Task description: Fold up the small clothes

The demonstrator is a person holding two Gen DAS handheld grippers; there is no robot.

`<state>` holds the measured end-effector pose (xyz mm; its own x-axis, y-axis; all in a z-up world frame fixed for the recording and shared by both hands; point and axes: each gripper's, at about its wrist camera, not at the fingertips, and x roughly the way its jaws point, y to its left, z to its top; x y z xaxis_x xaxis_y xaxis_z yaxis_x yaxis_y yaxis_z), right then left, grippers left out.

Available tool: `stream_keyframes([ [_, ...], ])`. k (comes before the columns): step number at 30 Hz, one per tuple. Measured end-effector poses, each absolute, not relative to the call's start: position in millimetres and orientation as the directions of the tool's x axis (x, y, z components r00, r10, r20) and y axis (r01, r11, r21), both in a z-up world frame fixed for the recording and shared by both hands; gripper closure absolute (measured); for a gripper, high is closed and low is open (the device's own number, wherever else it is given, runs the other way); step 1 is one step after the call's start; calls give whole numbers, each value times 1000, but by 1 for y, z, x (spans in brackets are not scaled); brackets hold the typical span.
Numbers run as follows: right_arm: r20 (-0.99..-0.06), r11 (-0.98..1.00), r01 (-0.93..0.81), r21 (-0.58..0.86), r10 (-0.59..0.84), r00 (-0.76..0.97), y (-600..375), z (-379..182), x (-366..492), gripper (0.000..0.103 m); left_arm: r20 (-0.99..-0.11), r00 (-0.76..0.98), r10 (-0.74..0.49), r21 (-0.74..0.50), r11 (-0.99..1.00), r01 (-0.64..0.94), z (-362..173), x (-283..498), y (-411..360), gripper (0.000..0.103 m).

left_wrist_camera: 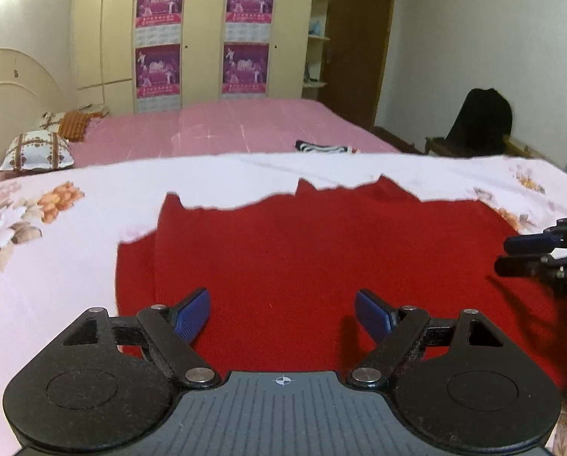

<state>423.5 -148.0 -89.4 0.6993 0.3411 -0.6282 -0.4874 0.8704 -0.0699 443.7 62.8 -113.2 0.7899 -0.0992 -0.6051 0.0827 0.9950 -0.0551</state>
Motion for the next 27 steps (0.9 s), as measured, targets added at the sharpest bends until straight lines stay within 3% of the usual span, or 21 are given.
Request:
stream_keyframes([
  [2,-660,871,-477,-118,290,693,-143,-100,425,68,-615,786,-69,-15,997,75,-121,443,62,20],
  [9,-658,903,-422,-82,269,704,-156,-97,424,68,-619,783,-58,11,997,83,-119,438,69,20],
  [17,-605,869,-493,-54,364,708,-132,-75,379,68,-572,814,-105,-56,995,88,-97,403,47,20],
  [22,-647,825,-557,-101,370,666,-108,-95,355,67,-604,790,-102,60,983,173,-120,379,10,20],
  [24,-644,810,-561,-168,340,685,-105,-105,348,67,-590,804,-71,110,980,167,-132,372,10,9],
  [27,-631,814,-542,-209,311,711,-109,-110,343,67,-609,790,-76,79,985,156,-127,376,23,8],
])
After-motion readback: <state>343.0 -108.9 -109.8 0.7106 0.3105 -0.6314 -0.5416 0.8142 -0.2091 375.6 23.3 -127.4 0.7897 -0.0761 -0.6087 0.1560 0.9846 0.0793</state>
